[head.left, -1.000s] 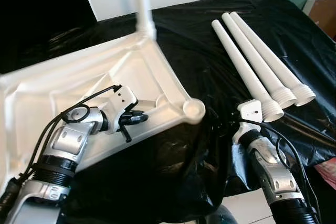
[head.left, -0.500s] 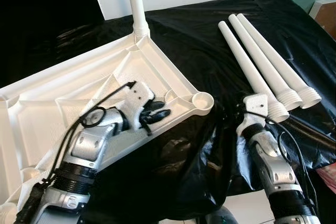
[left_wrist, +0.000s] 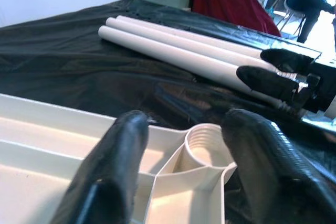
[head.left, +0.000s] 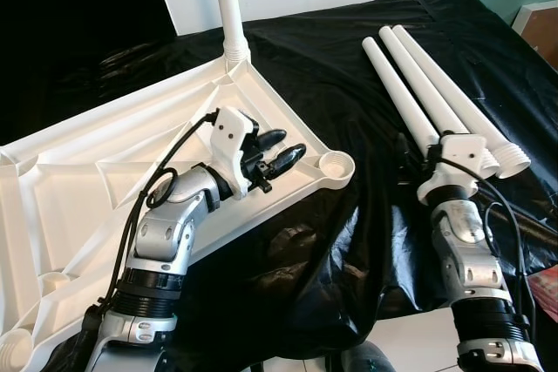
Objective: Building children table
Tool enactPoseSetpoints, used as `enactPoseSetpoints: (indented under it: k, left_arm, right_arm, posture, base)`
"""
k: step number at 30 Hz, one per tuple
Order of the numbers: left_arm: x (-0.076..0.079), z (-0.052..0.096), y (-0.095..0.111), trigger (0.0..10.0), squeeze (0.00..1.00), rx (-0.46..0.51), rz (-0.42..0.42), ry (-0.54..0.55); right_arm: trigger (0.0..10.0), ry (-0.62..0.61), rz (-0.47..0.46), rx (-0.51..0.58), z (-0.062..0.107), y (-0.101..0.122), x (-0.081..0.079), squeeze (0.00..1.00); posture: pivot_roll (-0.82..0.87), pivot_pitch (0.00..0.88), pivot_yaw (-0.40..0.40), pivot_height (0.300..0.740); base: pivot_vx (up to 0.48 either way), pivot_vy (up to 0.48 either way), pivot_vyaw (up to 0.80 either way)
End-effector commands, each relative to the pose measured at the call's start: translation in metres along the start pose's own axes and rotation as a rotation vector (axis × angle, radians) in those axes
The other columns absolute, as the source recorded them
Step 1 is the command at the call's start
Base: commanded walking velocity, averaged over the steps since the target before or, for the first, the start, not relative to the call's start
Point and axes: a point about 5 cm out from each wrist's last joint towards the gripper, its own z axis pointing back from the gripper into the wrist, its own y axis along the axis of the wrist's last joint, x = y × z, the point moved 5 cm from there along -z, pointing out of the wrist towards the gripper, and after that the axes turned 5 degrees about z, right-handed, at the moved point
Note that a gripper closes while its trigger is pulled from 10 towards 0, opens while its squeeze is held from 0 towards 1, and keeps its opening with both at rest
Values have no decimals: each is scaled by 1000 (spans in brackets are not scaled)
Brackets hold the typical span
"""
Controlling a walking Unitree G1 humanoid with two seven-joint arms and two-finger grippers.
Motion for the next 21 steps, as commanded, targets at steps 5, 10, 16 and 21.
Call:
enactPoseSetpoints:
  k: [5,10,16,21]
  left_arm:
    - [2,1,-4,10000,1000,10,-9,5]
    - [1,0,-5,10000,1000,12,-16,18]
    - [3,-4,-5,10000,1000,18,-18,19]
    - [4,-6,-2,10000,569,20,-42,16]
  right_arm:
    - [10000,-28,-11,-42,0,-9,3,0]
    - [10000,-42,-12,-51,-1,-8,6,0]
    - [10000,-47,-7,-91,-1,-10,9,1000]
    - [10000,-48,2,-148,4,-18,14,1000]
  posture:
    - [-29,131,33,740]
    - [-34,132,31,740]
    - [-45,128,29,740]
    - [-53,115,26,740]
  base:
    - [0,0,0]
    - [0,0,0]
    - [0,0,0]
    - [0,0,0]
